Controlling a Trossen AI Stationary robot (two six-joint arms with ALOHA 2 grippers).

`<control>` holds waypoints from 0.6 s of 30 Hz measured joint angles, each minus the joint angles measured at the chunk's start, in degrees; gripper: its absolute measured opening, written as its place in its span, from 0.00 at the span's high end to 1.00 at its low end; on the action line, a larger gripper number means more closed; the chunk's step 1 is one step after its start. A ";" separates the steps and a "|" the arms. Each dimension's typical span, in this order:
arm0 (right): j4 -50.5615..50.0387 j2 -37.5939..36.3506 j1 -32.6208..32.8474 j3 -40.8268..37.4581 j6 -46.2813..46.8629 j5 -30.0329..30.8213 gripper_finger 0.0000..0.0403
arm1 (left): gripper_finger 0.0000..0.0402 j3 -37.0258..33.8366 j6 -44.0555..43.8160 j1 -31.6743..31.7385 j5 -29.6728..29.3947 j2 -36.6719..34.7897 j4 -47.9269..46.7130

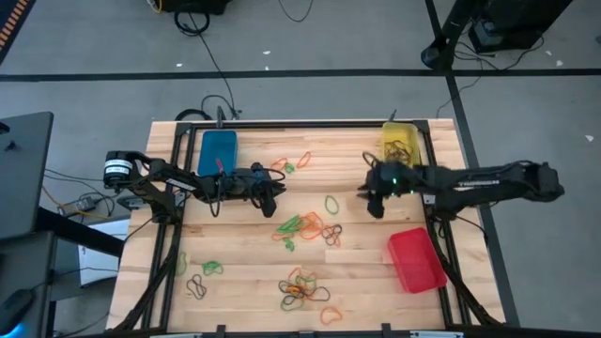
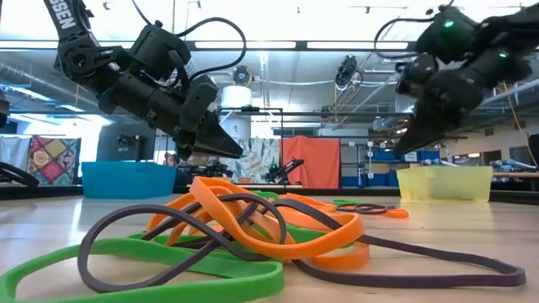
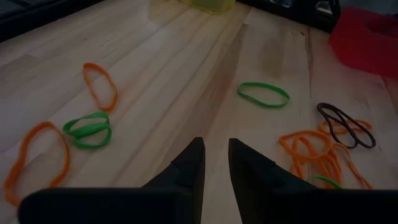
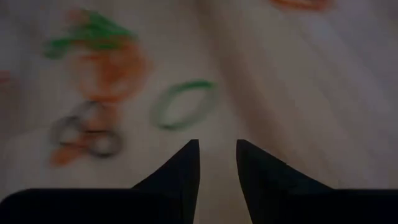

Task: Sort rubber bands into baskets
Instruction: Put the brown rubber band into the yellow bin

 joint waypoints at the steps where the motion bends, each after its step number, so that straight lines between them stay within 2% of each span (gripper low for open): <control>1: 3.73 0.00 2.04 -1.39 1.35 1.15 0.71 | 0.81 0.00 0.00 0.01 -0.11 0.00 0.24; 5: 17.32 1.30 9.77 -5.25 4.80 6.00 0.71 | 0.81 0.00 0.00 0.00 -1.27 0.00 0.92; 10: 22.26 7.13 16.22 -5.49 5.51 11.36 0.71 | 0.81 0.00 -0.18 0.00 -1.27 0.00 2.39; 14: 27.45 14.29 18.74 -4.96 7.56 11.75 0.71 | 0.81 0.00 -0.22 -0.05 -1.25 0.00 3.25; 18: 27.67 21.39 19.84 -2.10 8.40 13.11 0.71 | 0.81 0.00 -0.22 -0.05 -1.24 0.00 3.39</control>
